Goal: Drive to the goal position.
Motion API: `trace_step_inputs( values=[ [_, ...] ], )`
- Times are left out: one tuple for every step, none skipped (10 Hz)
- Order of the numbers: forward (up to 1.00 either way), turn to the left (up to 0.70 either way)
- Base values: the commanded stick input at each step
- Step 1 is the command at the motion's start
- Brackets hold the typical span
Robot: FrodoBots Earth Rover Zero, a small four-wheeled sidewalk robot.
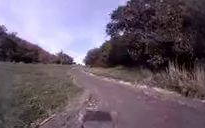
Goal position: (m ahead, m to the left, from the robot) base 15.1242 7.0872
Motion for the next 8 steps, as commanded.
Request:
trace_step_inputs(
  values=[
    [0.85,0.00],
    [0.85,0.00],
    [0.85,0.00],
    [0.85,0.00],
    [0.85,0.00],
    [0.85,0.00],
    [0.85,0.00],
    [0.85,0.00]
  ],
)
